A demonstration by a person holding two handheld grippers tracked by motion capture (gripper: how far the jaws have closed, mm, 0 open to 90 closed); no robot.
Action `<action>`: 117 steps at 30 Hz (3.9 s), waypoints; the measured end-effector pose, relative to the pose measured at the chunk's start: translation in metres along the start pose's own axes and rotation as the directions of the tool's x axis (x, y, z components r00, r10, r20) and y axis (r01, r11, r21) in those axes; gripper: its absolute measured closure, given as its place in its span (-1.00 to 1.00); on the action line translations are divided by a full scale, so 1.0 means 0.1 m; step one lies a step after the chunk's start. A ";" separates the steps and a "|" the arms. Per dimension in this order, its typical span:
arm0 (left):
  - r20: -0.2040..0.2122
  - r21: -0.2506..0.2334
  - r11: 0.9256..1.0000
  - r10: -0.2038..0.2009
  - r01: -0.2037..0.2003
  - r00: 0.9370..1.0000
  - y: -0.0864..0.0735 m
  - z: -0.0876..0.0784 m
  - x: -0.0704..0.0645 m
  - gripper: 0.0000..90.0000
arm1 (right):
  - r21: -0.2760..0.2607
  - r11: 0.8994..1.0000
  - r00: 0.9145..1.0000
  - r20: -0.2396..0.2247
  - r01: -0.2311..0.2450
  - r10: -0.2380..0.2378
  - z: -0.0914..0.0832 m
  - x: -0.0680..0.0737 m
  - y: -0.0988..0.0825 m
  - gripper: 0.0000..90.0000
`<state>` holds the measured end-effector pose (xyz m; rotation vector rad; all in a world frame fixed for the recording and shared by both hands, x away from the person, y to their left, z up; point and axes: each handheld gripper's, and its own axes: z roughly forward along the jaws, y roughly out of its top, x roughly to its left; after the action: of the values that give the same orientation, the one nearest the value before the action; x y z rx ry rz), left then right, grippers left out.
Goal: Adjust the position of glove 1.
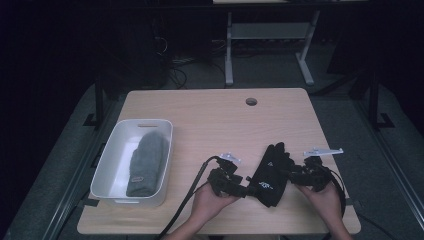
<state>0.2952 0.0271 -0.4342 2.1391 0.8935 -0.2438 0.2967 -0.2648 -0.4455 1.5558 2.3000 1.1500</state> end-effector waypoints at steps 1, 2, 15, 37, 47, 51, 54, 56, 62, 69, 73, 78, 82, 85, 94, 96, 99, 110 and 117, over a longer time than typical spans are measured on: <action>-0.003 0.004 1.000 0.001 -0.001 1.000 0.00 0.02 0.01 -0.34 | -0.007 1.000 1.000 0.002 -0.007 0.007 0.00 -0.03 0.01 -0.07; -0.004 0.008 1.000 -0.004 0.005 1.000 0.01 0.05 0.01 -0.33 | -0.007 1.000 1.000 0.002 -0.012 0.012 0.01 -0.05 0.01 -0.09; -0.022 0.045 0.998 -0.036 0.037 0.999 0.06 0.29 0.09 -0.25 | -0.035 0.992 0.992 0.038 -0.121 0.122 0.11 -0.31 0.03 -0.25; -0.038 0.061 0.998 -0.007 0.009 0.999 0.05 0.42 0.10 0.59 | -0.039 0.987 0.988 -0.002 -0.153 0.153 0.25 -0.31 -0.02 0.39; -0.003 0.044 0.998 -0.042 0.042 0.999 0.04 0.40 0.15 0.74 | -0.071 0.980 0.981 -0.067 -0.186 0.181 0.21 -0.32 -0.01 0.66; 0.001 0.045 0.998 -0.045 0.045 0.999 0.04 0.39 0.16 0.75 | -0.074 0.979 0.980 -0.076 -0.188 0.183 0.19 -0.31 0.01 0.68; 0.009 0.040 0.998 -0.053 0.052 0.999 0.03 0.37 0.16 0.76 | -0.077 0.979 0.980 -0.082 -0.188 0.182 0.16 -0.29 0.03 0.69; 0.011 0.043 0.998 -0.049 0.048 0.999 0.03 0.35 0.16 0.76 | -0.079 0.979 0.980 -0.086 -0.187 0.180 0.15 -0.27 0.04 0.73; 0.013 0.038 0.998 -0.050 0.049 0.999 0.02 0.30 0.17 0.77 | -0.081 0.981 0.982 -0.091 -0.174 0.166 0.13 -0.23 0.08 0.75; 0.016 0.026 0.999 -0.045 0.044 0.999 0.02 0.23 0.16 0.77 | -0.079 0.982 0.981 -0.106 -0.174 0.165 0.14 -0.19 0.12 0.75; 0.018 0.023 0.999 -0.040 0.039 0.999 0.02 0.16 0.17 0.77 | -0.083 0.981 0.979 -0.118 -0.175 0.165 0.12 -0.17 0.16 0.75; 0.011 0.020 0.999 -0.032 0.032 0.999 0.03 0.09 0.17 0.77 | -0.089 0.980 0.977 -0.135 -0.178 0.165 0.12 -0.14 0.20 0.76; 0.005 0.012 0.999 -0.029 0.029 1.000 0.03 0.03 0.18 0.77 | -0.087 0.981 0.976 -0.143 -0.176 0.162 0.12 -0.09 0.25 0.76; 0.003 0.002 1.000 -0.023 0.023 1.000 0.03 -0.04 0.19 0.77 | -0.089 0.983 0.978 -0.146 -0.161 0.147 0.11 -0.04 0.31 0.76; -0.007 -0.022 1.000 -0.009 0.009 1.000 0.03 -0.25 0.19 0.77 | -0.101 0.985 0.977 -0.173 -0.140 0.121 0.10 0.10 0.47 0.76; -0.012 -0.024 1.000 -0.008 0.007 1.000 0.03 -0.30 0.19 0.77 | -0.096 0.986 0.977 -0.176 -0.135 0.117 0.10 0.13 0.50 0.76; -0.015 -0.034 0.999 -0.010 0.009 1.000 0.03 -0.36 0.19 0.77 | -0.098 0.986 0.976 -0.184 -0.133 0.113 0.10 0.17 0.55 0.76; -0.026 -0.061 0.998 -0.005 0.003 1.000 0.03 -0.57 0.21 0.77 | -0.107 0.987 0.972 -0.216 -0.120 0.095 0.11 0.30 0.71 0.76; -0.032 -0.070 0.998 -0.004 0.001 0.999 0.03 -0.67 0.21 0.77 | -0.110 0.988 0.971 -0.226 -0.108 0.081 0.11 0.37 0.79 0.76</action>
<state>0.3050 0.0857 -0.3966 2.0826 0.9103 -0.1767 0.3438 -0.2142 -0.3913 1.5805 2.2555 1.5291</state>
